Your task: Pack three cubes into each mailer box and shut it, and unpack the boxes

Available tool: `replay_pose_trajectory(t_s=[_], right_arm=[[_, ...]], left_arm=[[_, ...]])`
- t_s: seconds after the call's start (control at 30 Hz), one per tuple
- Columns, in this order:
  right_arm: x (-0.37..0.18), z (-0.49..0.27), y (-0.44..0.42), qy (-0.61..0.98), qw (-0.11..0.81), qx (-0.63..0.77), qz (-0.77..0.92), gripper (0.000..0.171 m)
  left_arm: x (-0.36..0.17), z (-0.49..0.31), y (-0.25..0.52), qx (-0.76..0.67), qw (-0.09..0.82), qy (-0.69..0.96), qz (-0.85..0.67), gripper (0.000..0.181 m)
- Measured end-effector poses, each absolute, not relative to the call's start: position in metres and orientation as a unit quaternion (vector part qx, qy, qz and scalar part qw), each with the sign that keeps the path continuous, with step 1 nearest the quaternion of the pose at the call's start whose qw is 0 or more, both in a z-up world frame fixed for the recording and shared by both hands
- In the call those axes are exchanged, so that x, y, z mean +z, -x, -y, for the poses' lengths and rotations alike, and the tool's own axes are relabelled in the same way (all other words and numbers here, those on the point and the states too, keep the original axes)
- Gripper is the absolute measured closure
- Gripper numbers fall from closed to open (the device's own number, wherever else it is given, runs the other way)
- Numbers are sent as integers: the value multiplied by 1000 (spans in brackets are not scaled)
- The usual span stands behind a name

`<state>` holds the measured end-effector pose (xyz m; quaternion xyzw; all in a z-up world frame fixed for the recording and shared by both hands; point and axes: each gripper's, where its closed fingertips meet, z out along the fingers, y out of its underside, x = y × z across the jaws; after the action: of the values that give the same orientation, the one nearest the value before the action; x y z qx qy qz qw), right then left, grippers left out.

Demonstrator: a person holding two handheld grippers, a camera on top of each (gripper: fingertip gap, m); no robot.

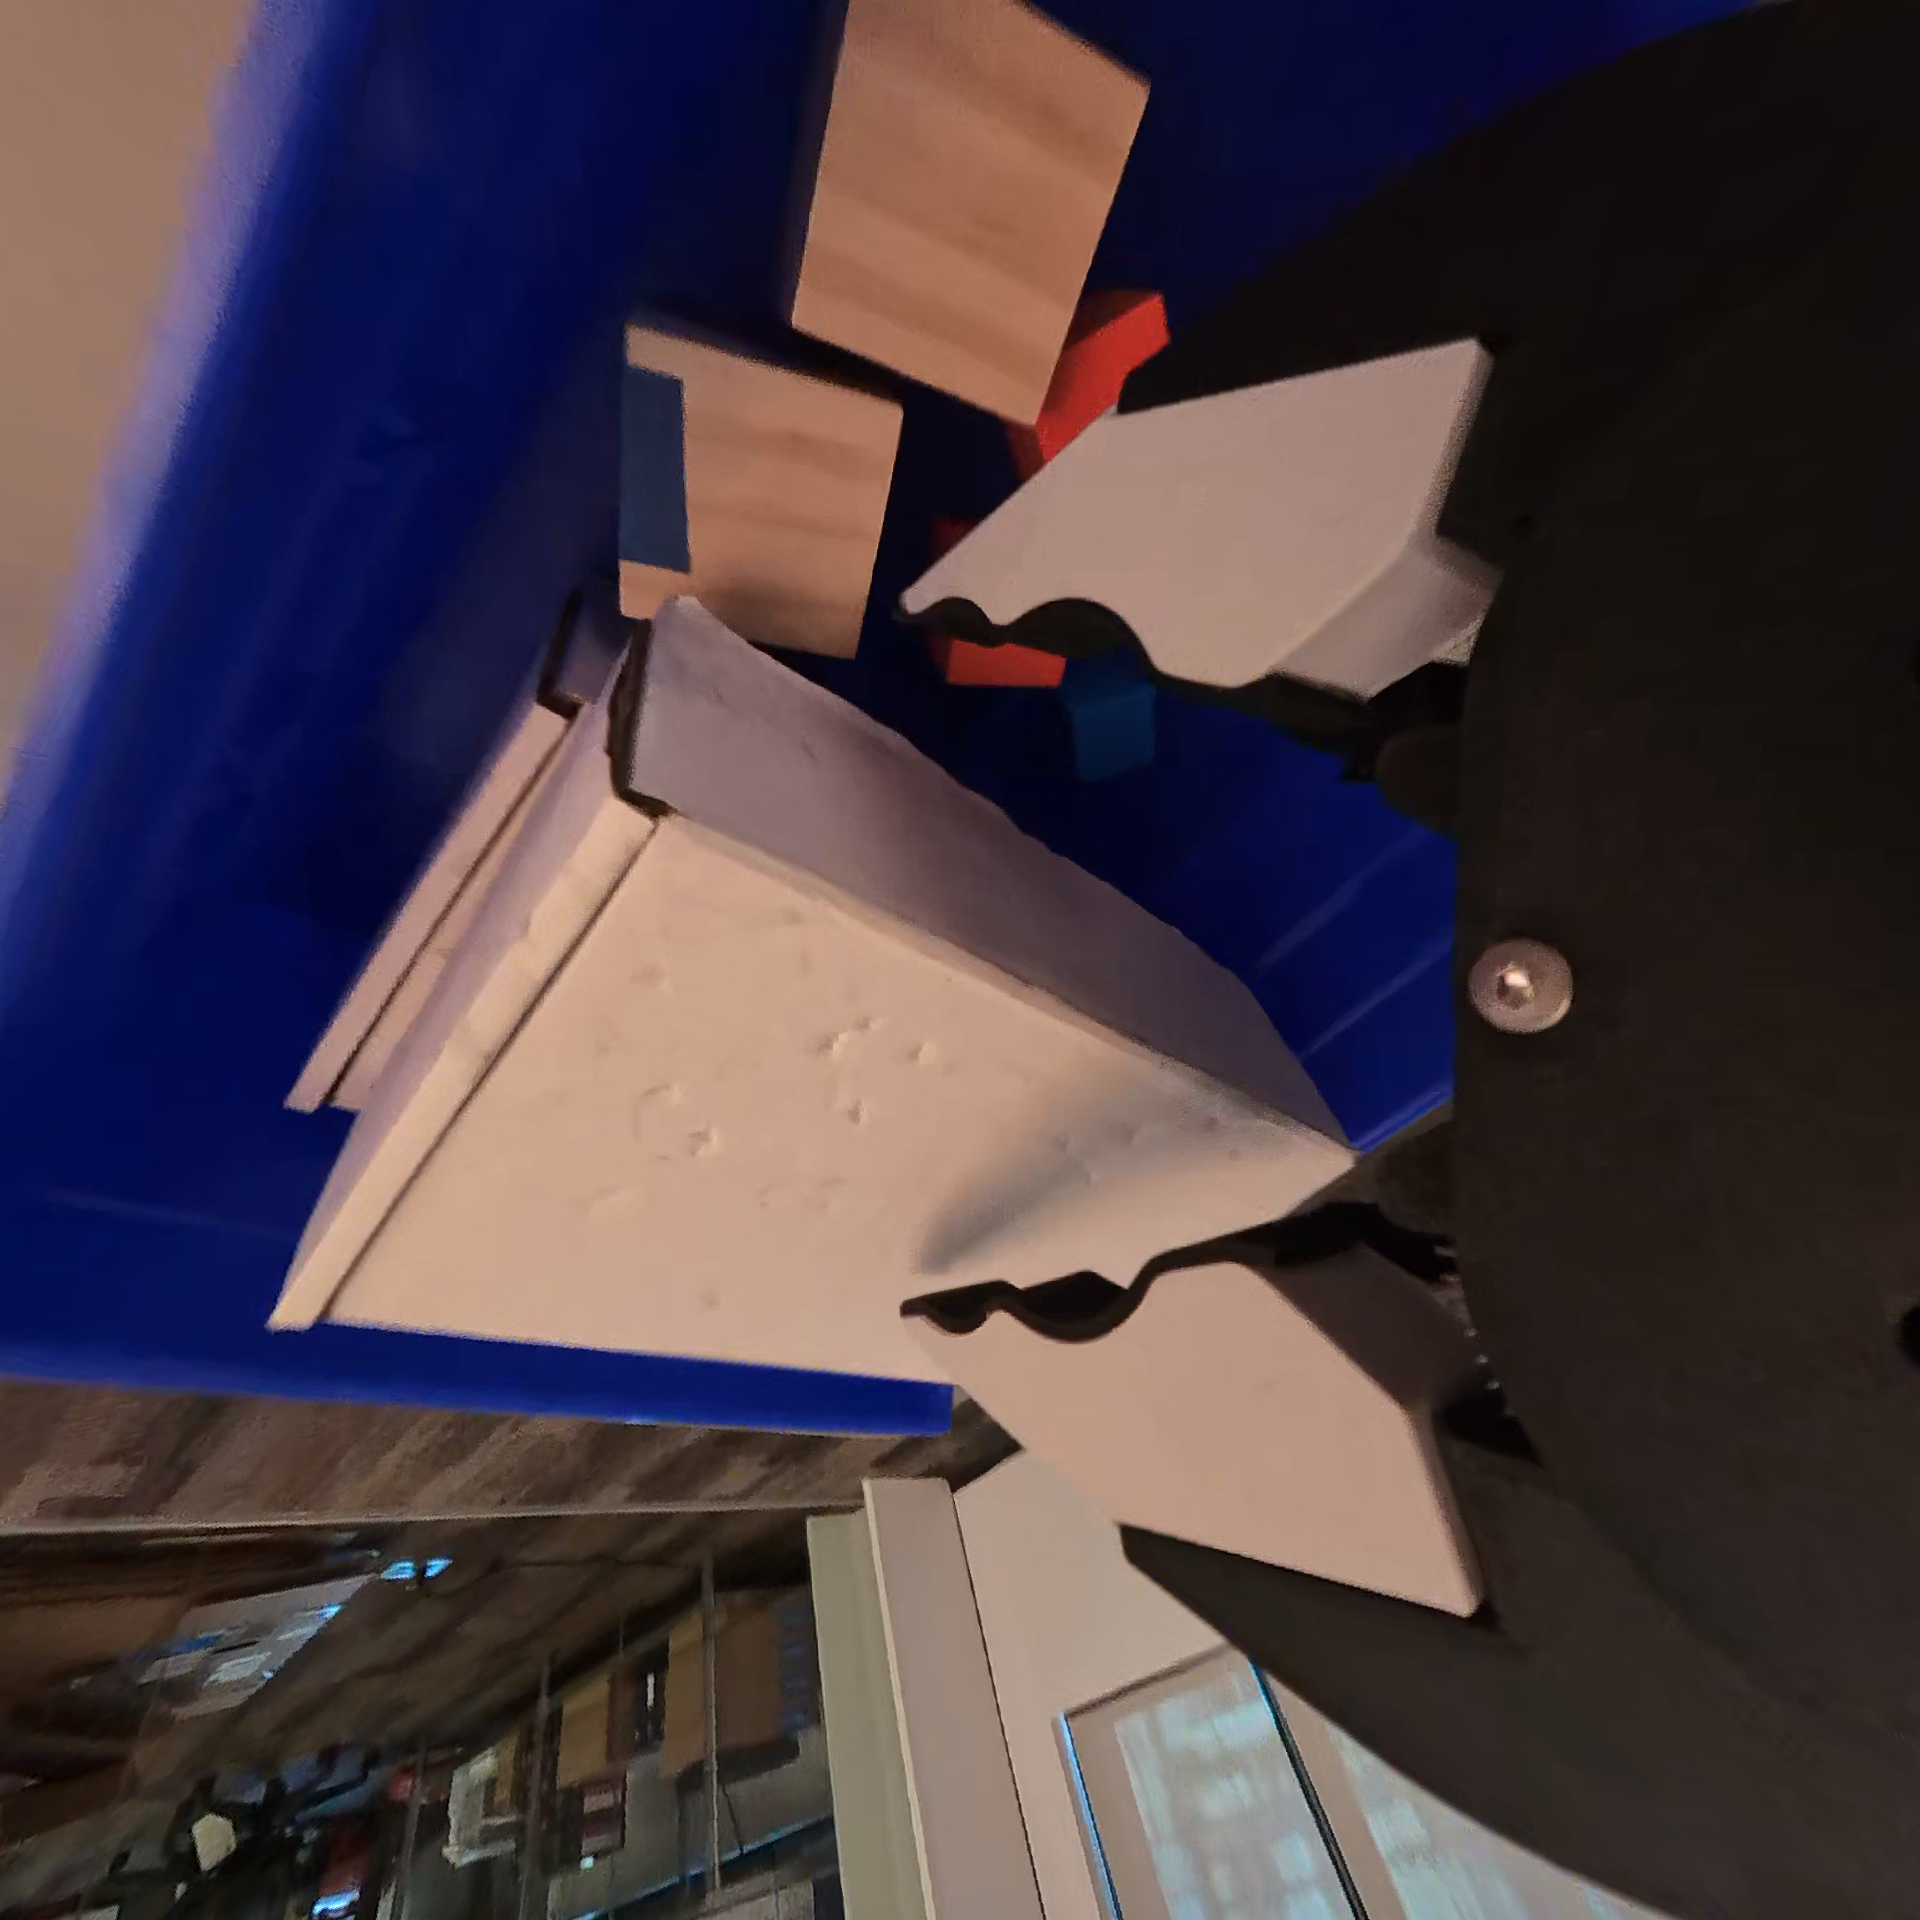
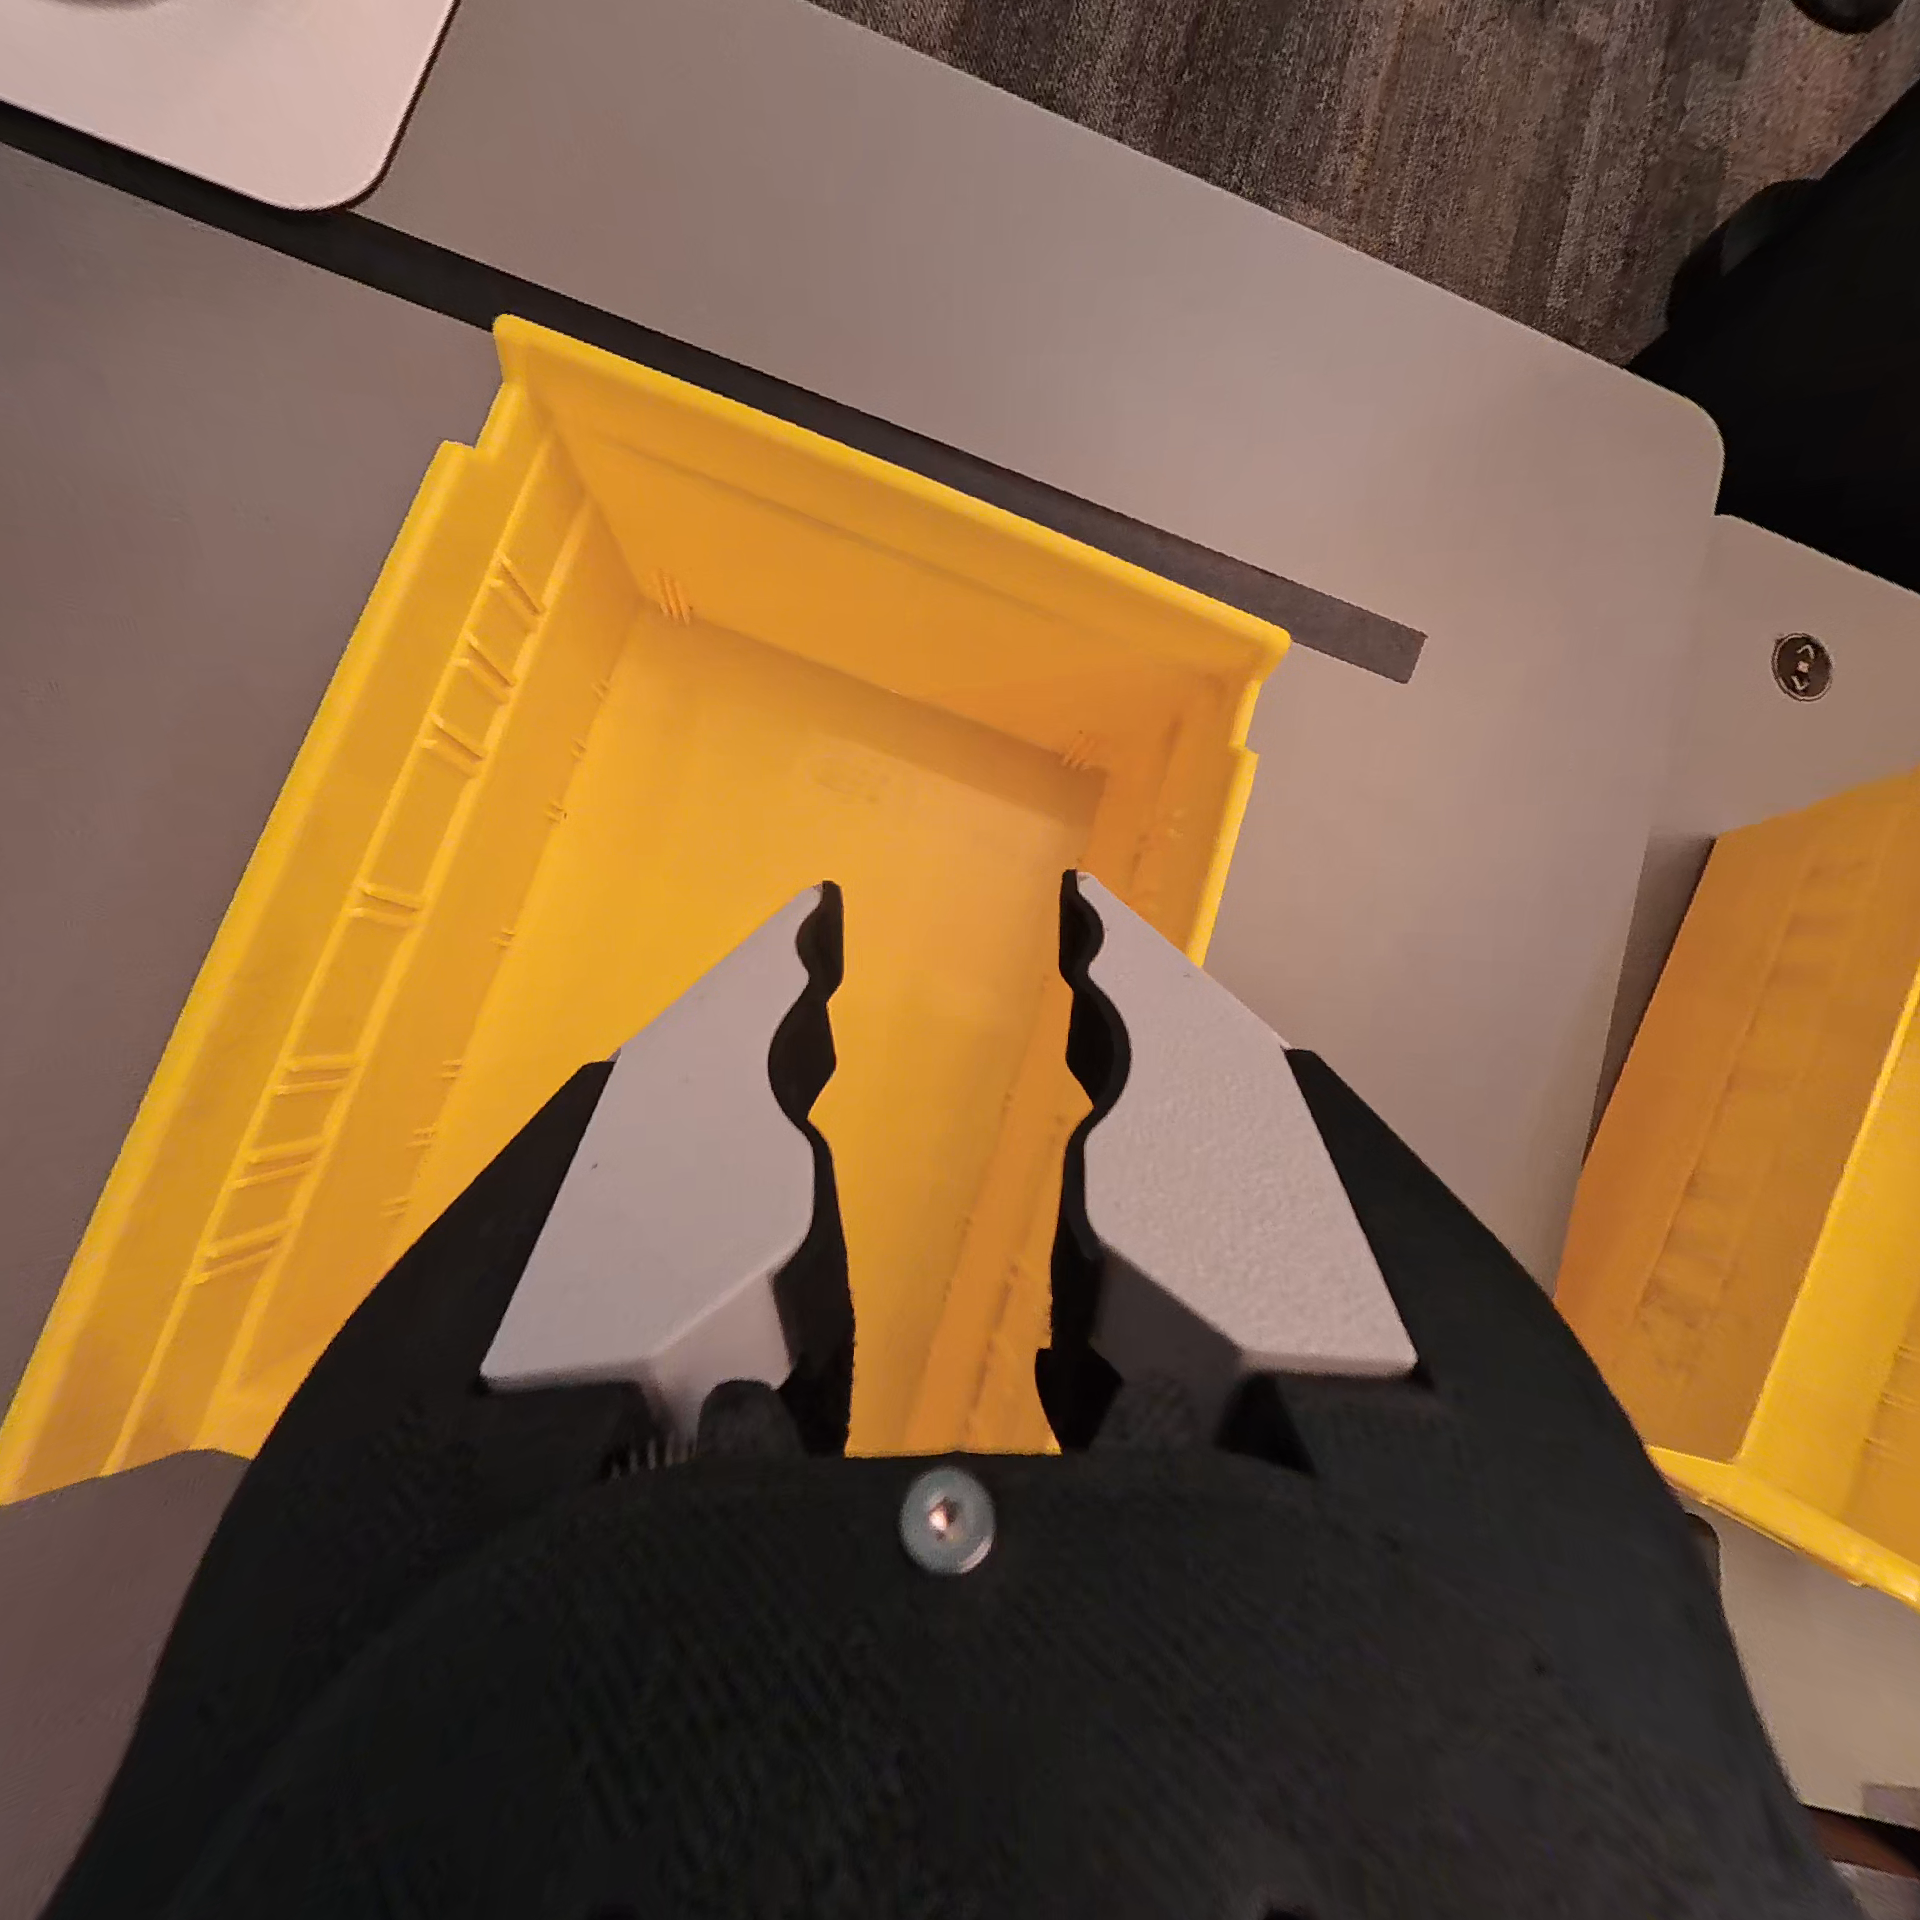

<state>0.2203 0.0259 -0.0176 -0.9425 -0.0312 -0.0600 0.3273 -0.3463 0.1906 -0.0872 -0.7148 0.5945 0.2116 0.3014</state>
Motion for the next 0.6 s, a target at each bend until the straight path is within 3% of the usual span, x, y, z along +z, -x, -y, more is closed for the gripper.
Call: replay_pose_trajectory(t_s=[0.03,0.1,0.17,0.33,0.5,0.6], right_arm=[[-18,-25,-221,943,327,-60,29,130],[-17,-24,-223,942,329,-58,26,131],[-15,-23,-224,941,333,-58,25,131],[-10,-21,-225,938,340,-60,25,132],[-7,-18,-228,936,346,-59,22,134],[-15,-16,-235,940,336,-55,13,135]], left_arm=[[-93,-194,349,226,295,712,-596,60],[-94,-204,352,259,305,694,-598,63],[-87,-209,353,280,324,678,-598,83],[-75,-202,359,285,330,664,-608,96],[-27,-189,361,289,378,664,-577,118],[5,-183,358,314,410,651,-556,118]])
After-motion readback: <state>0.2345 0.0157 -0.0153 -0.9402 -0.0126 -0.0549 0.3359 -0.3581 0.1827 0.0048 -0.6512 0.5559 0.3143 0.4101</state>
